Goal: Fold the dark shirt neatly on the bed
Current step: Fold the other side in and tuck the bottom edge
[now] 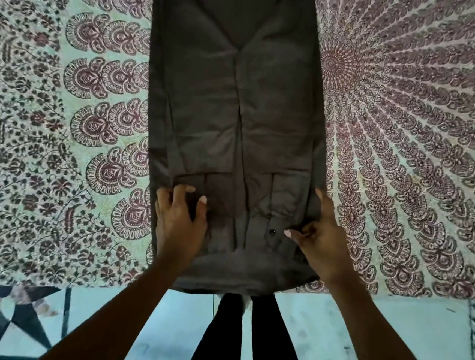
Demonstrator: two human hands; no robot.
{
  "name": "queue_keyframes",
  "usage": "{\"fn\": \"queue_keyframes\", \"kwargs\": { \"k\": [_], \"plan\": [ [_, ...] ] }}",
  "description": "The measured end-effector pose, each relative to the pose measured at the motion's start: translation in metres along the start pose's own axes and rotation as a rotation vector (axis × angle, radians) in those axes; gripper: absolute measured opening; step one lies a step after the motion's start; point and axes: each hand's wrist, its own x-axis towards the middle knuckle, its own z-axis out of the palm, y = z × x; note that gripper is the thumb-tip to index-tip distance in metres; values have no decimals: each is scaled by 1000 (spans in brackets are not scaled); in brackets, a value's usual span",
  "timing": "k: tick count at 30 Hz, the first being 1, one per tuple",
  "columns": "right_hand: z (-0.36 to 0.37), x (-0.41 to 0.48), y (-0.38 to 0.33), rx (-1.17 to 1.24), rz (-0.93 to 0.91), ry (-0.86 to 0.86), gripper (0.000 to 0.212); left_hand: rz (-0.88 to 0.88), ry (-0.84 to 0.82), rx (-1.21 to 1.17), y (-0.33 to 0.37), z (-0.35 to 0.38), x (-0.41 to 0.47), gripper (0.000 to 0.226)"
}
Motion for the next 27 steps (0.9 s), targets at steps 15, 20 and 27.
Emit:
{"fn": "queue_keyframes", "kwargs": {
  "k": [15, 20, 27],
  "plan": [
    [-54, 22, 5, -1079, -796, -268, 128, 841, -351, 782, -101, -81, 24, 100],
    [-52, 42, 8, -1199, -1026, -470, 117, 1034, -426, 859, -91, -83, 45, 95],
    [-51, 53, 9, -1107, -1129, -410, 65, 1116, -475, 711, -73, -71, 59, 51]
  ]
}}
